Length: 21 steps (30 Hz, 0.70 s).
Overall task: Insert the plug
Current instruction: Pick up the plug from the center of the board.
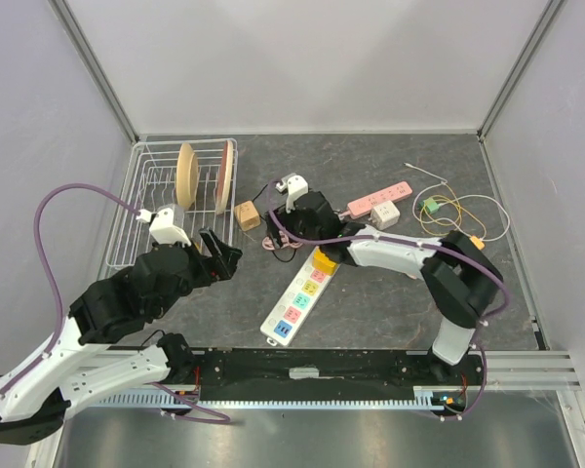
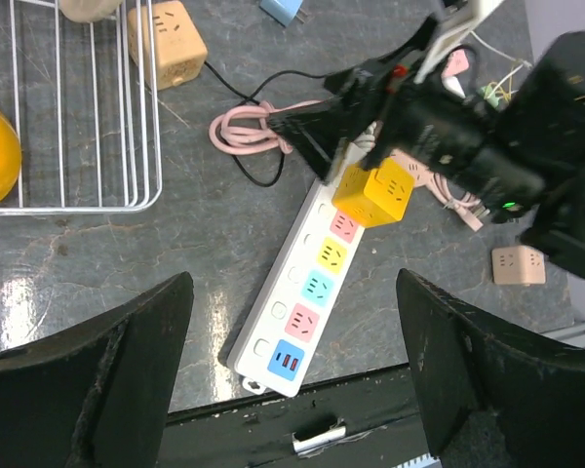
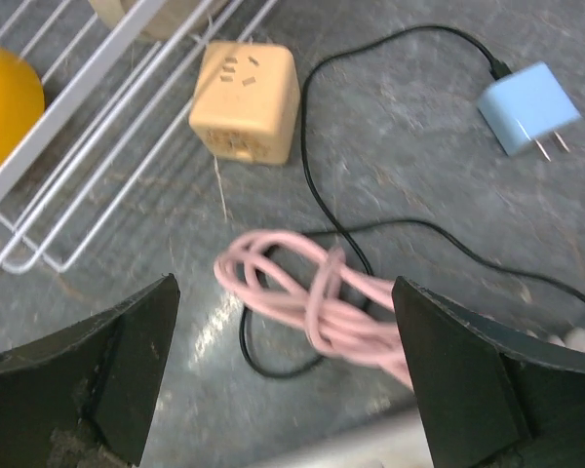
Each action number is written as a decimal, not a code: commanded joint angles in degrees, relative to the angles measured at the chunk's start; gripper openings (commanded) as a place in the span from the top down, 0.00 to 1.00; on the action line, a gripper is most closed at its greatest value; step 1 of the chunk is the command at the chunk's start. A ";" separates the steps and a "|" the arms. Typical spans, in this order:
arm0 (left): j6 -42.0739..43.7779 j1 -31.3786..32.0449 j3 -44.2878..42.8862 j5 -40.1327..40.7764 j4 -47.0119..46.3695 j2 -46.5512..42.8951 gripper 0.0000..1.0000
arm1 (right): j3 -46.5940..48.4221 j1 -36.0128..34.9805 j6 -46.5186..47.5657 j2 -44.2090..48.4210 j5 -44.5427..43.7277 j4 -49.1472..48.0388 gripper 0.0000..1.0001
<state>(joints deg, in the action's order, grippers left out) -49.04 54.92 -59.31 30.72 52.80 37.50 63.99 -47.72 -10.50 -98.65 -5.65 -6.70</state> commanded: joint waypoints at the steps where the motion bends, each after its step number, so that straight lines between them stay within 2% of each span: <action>1: -0.80 -0.07 -2.83 4.52 -0.33 -0.84 0.09 | 0.26 -1.49 -2.42 -6.88 -2.70 -20.17 0.02; 10: -0.97 -0.16 -4.32 5.05 1.96 -0.93 0.10 | 9.48 -2.37 -3.65 -20.33 -1.38 -23.44 0.02; 21: -1.41 -0.16 -5.12 5.23 4.07 -1.37 0.10 | 18.45 -3.34 -3.82 -29.66 -1.38 -23.01 0.02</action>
<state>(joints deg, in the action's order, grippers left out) -49.01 54.92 -62.26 32.95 56.16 36.80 78.48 -50.54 -13.61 -125.40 -7.31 -27.22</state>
